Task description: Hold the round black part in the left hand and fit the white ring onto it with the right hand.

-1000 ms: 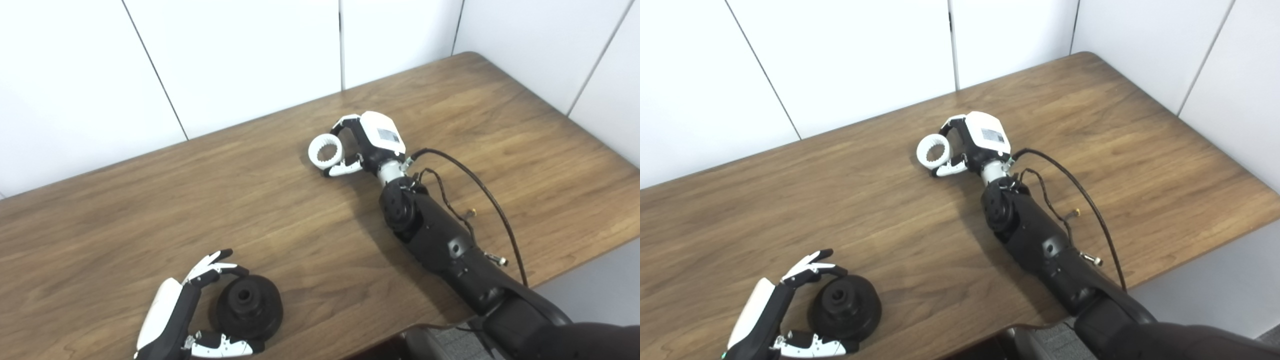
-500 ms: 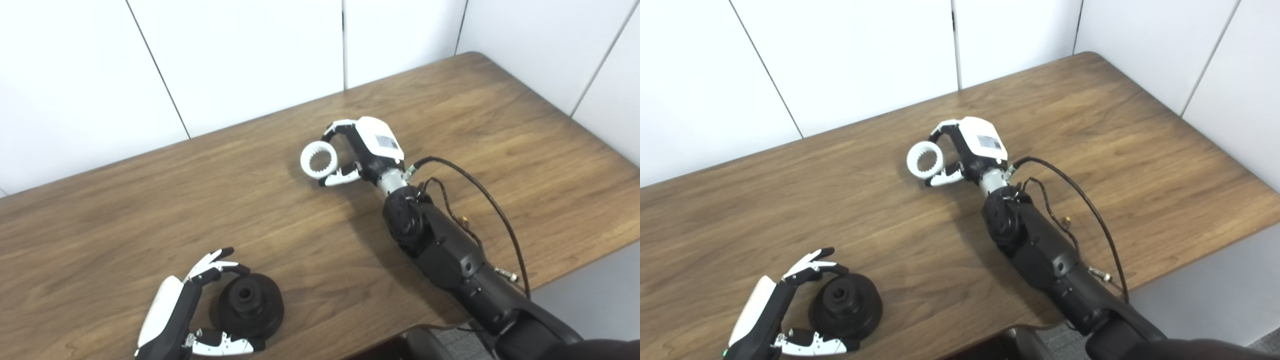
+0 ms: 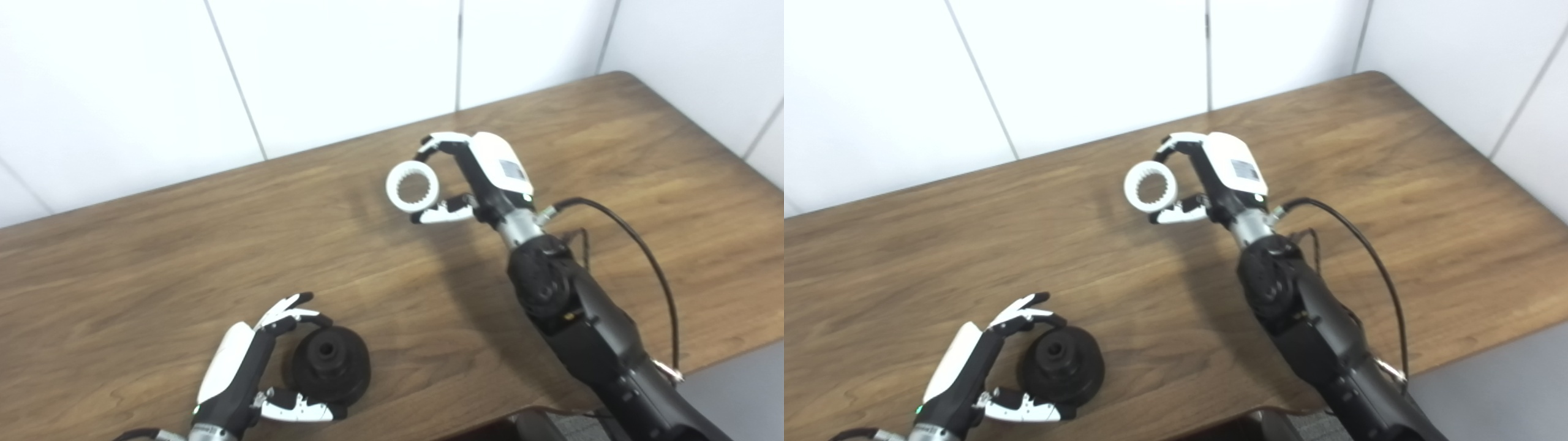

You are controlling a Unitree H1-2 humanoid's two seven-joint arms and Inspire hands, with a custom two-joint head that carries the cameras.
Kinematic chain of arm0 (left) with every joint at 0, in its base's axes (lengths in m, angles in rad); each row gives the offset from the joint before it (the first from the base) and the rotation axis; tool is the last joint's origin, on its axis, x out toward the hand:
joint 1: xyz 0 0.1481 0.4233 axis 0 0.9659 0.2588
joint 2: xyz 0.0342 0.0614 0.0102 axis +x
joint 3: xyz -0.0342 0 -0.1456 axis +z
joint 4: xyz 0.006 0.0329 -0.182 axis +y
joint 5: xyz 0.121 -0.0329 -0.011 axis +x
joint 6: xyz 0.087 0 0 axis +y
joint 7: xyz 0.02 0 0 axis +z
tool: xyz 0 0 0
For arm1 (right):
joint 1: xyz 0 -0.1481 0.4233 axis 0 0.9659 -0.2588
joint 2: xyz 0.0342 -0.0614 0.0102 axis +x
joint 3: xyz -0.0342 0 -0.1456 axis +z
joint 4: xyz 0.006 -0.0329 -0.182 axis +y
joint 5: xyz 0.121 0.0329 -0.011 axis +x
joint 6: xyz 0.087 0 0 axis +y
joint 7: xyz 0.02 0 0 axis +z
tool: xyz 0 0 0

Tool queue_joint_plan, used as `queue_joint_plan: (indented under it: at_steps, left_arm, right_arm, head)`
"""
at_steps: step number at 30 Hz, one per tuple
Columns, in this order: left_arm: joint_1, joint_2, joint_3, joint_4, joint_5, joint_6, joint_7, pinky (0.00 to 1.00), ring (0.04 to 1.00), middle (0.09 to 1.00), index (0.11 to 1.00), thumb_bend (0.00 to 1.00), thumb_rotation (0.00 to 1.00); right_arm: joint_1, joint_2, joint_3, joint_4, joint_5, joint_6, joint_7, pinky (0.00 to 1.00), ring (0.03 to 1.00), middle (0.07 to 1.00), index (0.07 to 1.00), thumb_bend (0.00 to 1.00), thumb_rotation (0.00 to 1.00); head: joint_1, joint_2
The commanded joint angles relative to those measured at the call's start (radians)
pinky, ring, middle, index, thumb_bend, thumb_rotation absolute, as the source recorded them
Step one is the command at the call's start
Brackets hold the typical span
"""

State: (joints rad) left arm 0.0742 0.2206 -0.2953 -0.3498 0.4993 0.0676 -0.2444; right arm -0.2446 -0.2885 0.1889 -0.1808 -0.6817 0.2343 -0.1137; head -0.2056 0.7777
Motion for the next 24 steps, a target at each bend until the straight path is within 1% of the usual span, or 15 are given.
queue_joint_plan:
  at_steps: [1,3,5,7,8,11,13,24]
  left_arm:
    - [-0.019,-0.009,-0.008,-0.003,0.011,0.004,0.000,0.78,0.935,0.905,0.583,0.92,0.15]
    - [-0.019,-0.015,-0.009,-0.002,0.019,0.006,0.001,0.78,0.934,0.906,0.583,0.92,0.16]
    - [-0.019,-0.020,-0.012,-0.001,0.025,0.006,0.001,0.78,0.936,0.907,0.584,0.91,0.17]
    - [-0.020,-0.026,-0.014,0.001,0.029,0.009,0.002,0.79,0.937,0.907,0.585,0.91,0.18]
    - [-0.020,-0.030,-0.017,0.000,0.033,0.012,0.001,0.79,0.939,0.909,0.585,0.91,0.18]
    - [-0.021,-0.040,-0.021,-0.002,0.043,0.024,-0.002,0.81,0.944,0.913,0.587,0.90,0.18]
    - [-0.022,-0.047,-0.024,-0.002,0.052,0.033,-0.002,0.81,0.944,0.914,0.586,0.91,0.17]
    - [-0.029,-0.068,-0.035,0.008,0.077,0.047,0.004,0.80,0.943,0.913,0.581,0.92,0.16]
  right_arm:
    - [-0.025,-0.007,-0.015,-0.060,0.006,-0.046,0.003,0.79,0.826,0.783,0.482,0.52,0.14]
    - [-0.012,-0.007,-0.018,-0.086,0.004,-0.050,0.015,0.79,0.826,0.782,0.482,0.52,0.14]
    - [0.002,-0.007,-0.022,-0.114,0.005,-0.051,0.030,0.79,0.824,0.781,0.482,0.52,0.14]
    - [0.016,-0.007,-0.028,-0.138,0.021,-0.063,0.042,0.78,0.820,0.777,0.482,0.52,0.14]
    - [0.023,-0.007,-0.031,-0.148,0.035,-0.069,0.050,0.77,0.815,0.777,0.481,0.52,0.14]
    - [0.043,-0.012,-0.036,-0.173,0.059,-0.087,0.073,0.71,0.799,0.774,0.481,0.52,0.14]
    - [0.057,-0.014,-0.039,-0.190,0.072,-0.093,0.092,0.70,0.796,0.772,0.481,0.52,0.14]
    - [0.116,-0.007,-0.042,-0.280,0.106,-0.134,0.148,0.69,0.790,0.767,0.482,0.52,0.14]
  head:
    - [0.022,0.003]
    - [0.034,0.005]
    - [0.062,0.005]
    - [0.080,0.007]
    - [0.099,0.009]
    - [0.114,0.011]
    - [0.137,0.013]
    - [0.182,0.022]
